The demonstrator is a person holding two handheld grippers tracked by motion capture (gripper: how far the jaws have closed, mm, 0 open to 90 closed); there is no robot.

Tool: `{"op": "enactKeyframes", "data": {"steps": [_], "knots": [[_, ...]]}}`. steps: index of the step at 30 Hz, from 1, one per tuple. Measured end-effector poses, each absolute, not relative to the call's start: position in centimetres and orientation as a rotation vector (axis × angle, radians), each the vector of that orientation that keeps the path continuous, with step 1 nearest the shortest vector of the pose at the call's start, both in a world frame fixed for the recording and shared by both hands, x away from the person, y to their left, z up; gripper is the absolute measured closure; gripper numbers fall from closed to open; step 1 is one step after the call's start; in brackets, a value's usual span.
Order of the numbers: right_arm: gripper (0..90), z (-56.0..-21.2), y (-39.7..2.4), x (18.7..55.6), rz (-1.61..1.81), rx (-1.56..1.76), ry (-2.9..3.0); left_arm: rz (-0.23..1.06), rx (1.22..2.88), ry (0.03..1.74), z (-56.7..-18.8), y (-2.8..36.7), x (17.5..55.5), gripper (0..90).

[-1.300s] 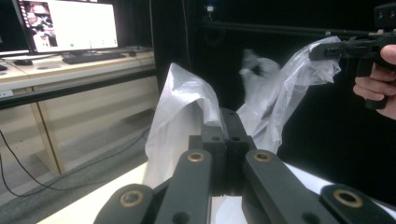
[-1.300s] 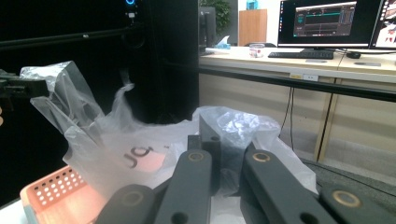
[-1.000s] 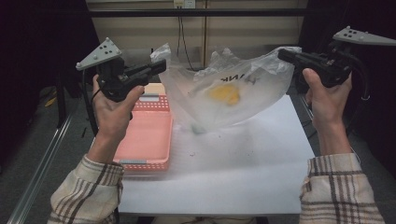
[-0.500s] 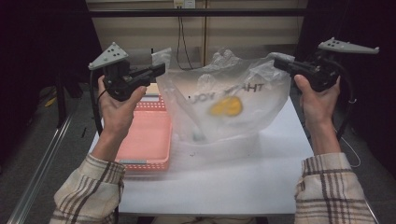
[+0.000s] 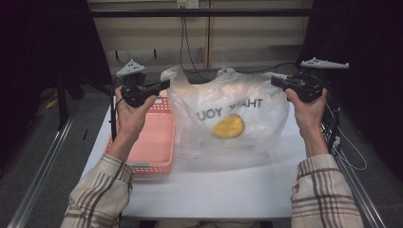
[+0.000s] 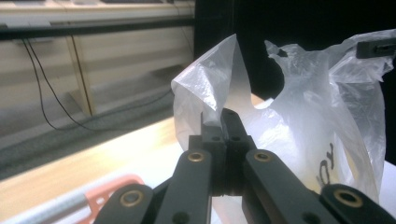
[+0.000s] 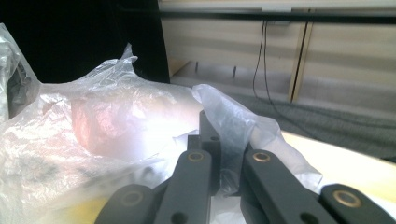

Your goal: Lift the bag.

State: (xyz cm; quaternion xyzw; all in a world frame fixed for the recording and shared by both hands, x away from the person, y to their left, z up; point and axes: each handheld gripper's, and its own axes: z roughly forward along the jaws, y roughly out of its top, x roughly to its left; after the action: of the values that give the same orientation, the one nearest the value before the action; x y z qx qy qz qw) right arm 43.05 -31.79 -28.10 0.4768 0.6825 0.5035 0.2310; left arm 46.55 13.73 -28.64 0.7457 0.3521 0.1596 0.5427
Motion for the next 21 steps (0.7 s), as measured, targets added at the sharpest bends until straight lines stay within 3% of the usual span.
{"op": "enactKeyframes", "data": {"steps": [7, 12, 16, 20, 21], "knots": [[90.0, -30.8, -32.2, 43.8, 1.376, 1.365, 1.883, 0.348, 1.797, 0.875, -30.7, 13.3, 47.3, 90.0], [82.3, -31.9, -32.0, 43.8, 1.363, 1.375, 1.910, 0.335, 1.795, 0.887, -31.7, 13.3, 47.4, 90.0], [65.9, -32.2, -32.0, 43.2, 1.379, 1.374, 1.902, 0.299, 1.780, 0.884, -32.1, 13.7, 47.3, 89.5], [45.5, -32.1, -31.7, 42.1, 1.360, 1.352, 1.896, 0.312, 1.761, 0.872, -31.5, 13.7, 46.6, 65.9], [39.4, -32.0, -31.7, 41.8, 1.357, 1.347, 1.883, 0.307, 1.760, 0.863, -31.4, 13.7, 46.4, 64.3]]}}
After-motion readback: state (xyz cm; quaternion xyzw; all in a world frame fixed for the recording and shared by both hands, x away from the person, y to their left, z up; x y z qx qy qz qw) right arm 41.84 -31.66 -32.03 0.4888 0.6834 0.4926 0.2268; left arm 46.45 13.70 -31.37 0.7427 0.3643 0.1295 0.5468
